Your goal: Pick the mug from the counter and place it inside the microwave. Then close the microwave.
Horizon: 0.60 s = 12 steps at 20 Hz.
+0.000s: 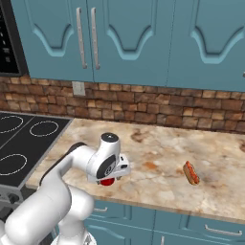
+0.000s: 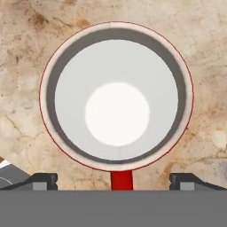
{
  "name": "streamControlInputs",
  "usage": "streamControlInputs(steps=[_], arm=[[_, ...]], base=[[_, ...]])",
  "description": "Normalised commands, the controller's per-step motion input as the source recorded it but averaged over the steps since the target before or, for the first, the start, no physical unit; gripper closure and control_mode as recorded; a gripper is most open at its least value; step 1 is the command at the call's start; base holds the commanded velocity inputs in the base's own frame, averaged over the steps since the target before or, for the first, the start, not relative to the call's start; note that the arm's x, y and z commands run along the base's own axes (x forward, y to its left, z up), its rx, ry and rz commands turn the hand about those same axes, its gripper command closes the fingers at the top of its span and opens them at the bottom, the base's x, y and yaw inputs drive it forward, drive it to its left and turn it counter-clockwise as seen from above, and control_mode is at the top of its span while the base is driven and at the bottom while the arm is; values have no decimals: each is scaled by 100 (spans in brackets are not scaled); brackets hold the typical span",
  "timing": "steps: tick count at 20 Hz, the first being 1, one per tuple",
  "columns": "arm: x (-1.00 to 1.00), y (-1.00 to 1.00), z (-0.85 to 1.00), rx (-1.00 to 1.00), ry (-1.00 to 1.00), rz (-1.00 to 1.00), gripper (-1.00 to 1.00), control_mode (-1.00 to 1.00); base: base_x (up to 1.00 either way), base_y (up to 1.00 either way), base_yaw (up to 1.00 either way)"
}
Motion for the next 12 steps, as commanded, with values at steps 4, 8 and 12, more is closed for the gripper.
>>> streamControlInputs(steps=[4, 8, 12], arm=[[21, 0, 0, 0, 0, 0, -100, -100], [-1, 0, 0, 0, 0, 0, -100, -100], [-1, 0, 0, 0, 0, 0, -100, -100]], base=[[0, 0, 0], [0, 0, 0], [0, 0, 0]])
